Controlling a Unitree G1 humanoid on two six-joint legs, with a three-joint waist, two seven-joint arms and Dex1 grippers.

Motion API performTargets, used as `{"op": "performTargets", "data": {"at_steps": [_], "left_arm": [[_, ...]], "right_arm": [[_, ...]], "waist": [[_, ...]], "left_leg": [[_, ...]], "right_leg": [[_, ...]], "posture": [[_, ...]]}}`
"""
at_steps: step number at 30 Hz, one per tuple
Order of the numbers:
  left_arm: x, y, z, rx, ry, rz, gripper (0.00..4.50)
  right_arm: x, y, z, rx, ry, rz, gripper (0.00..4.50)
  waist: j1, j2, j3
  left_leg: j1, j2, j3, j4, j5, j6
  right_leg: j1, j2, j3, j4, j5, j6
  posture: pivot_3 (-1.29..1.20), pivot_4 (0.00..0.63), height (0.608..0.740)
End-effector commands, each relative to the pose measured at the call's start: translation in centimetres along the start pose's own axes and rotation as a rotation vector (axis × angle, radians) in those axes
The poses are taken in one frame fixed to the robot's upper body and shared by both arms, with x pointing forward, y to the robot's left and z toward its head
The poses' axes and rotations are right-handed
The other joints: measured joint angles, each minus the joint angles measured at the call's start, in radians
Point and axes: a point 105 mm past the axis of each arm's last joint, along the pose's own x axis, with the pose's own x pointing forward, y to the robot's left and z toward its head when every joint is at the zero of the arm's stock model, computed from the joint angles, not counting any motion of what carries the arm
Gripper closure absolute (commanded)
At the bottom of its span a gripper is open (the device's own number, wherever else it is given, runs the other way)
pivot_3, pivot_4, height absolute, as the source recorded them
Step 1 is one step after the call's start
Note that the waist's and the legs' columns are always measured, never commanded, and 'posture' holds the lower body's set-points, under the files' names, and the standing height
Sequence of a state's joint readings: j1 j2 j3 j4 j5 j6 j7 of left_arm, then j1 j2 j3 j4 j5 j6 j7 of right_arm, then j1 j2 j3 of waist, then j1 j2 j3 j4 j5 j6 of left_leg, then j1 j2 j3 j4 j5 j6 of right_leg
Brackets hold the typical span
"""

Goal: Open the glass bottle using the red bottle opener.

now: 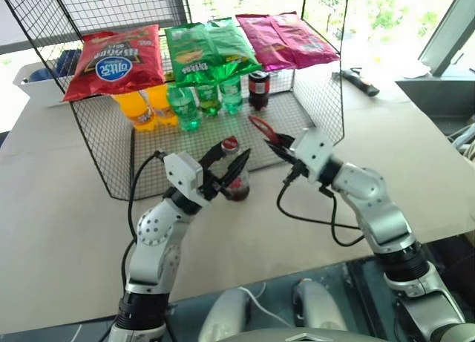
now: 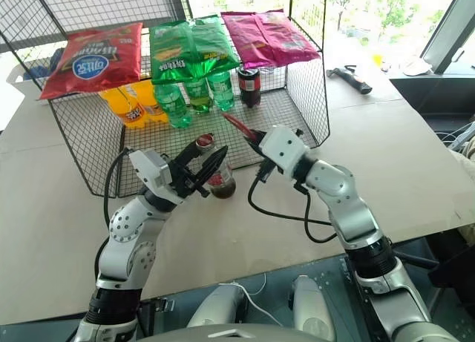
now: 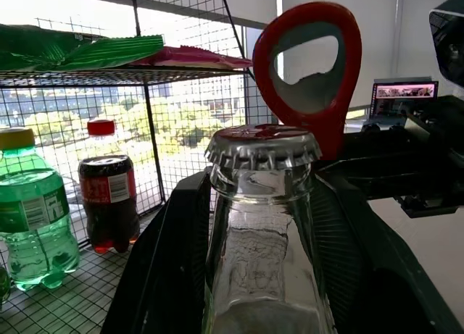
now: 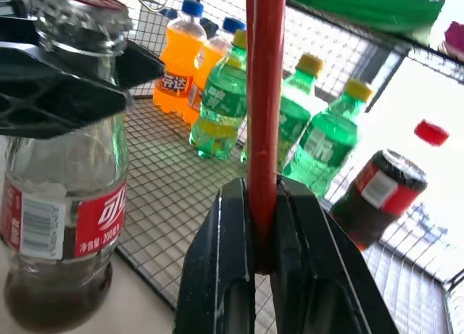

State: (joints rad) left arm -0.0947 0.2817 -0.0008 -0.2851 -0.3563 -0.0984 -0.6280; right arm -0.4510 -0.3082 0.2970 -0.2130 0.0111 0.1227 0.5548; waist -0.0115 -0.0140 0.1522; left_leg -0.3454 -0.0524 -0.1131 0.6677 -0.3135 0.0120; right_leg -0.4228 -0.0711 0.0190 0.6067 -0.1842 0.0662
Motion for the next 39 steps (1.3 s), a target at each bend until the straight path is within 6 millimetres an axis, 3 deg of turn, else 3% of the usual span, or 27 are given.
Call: {"op": "performTargets", "data": {"at_steps": [1, 9, 17, 25, 32, 39], "left_arm": [[-0.6, 0.0, -1.5, -0.004, 0.069, 0.003, 2.99], [-0.5, 0.1, -1.8, -0.018, 0.078, -0.001, 2.99], [-0.6, 0.3, -2.0, -0.033, 0.082, 0.012, 2.99], [-0.8, 0.1, -2.3, -0.046, 0.096, 0.010, 2.99], [-0.8, 0.3, -2.7, -0.056, 0.109, 0.022, 2.99], [-0.7, 0.4, -2.8, -0.059, 0.113, 0.034, 2.99]], "right_arm": [[0.9, -0.1, 1.4, -0.146, -0.060, -0.004, 4.50], [2.7, 1.6, -0.3, -0.387, -0.090, 0.022, 4.50], [2.9, 2.8, -0.2, -0.526, -0.216, 0.014, 4.50], [4.1, 4.6, -1.5, -0.545, -0.231, 0.092, 4.50], [4.7, 6.8, -2.8, -0.540, -0.224, 0.228, 4.50], [4.6, 5.5, -2.6, -0.562, -0.230, 0.174, 4.50]], "waist": [[0.000, 0.000, 0.000], [-0.001, 0.000, -0.001], [-0.002, 0.000, -0.002], [-0.004, 0.001, -0.003], [-0.010, 0.001, -0.004], [-0.011, 0.005, -0.008]], "left_leg": [[0.000, 0.000, 0.000, 0.000, 0.000, 0.000], [0.001, 0.000, 0.001, 0.000, 0.000, 0.000], [0.002, 0.000, 0.002, 0.000, 0.000, 0.000], [0.005, 0.000, 0.003, 0.000, 0.000, 0.000], [0.018, 0.001, 0.006, -0.003, 0.000, 0.001], [0.018, 0.001, 0.006, -0.003, 0.000, 0.001]], "right_leg": [[0.000, 0.000, 0.000, 0.000, 0.000, 0.000], [0.000, 0.000, 0.000, 0.001, 0.000, 0.000], [0.000, 0.000, 0.001, 0.001, 0.000, 0.000], [0.003, 0.001, 0.003, 0.001, 0.000, 0.000], [0.014, 0.002, 0.006, 0.001, -0.001, -0.001], [0.014, 0.002, 0.007, 0.001, -0.001, 0.000]], "posture": [[0.00, 0.150, 0.739], [0.00, 0.150, 0.739], [0.00, 0.150, 0.739], [0.00, 0.150, 0.739], [0.00, 0.150, 0.739], [0.00, 0.150, 0.739]]}}
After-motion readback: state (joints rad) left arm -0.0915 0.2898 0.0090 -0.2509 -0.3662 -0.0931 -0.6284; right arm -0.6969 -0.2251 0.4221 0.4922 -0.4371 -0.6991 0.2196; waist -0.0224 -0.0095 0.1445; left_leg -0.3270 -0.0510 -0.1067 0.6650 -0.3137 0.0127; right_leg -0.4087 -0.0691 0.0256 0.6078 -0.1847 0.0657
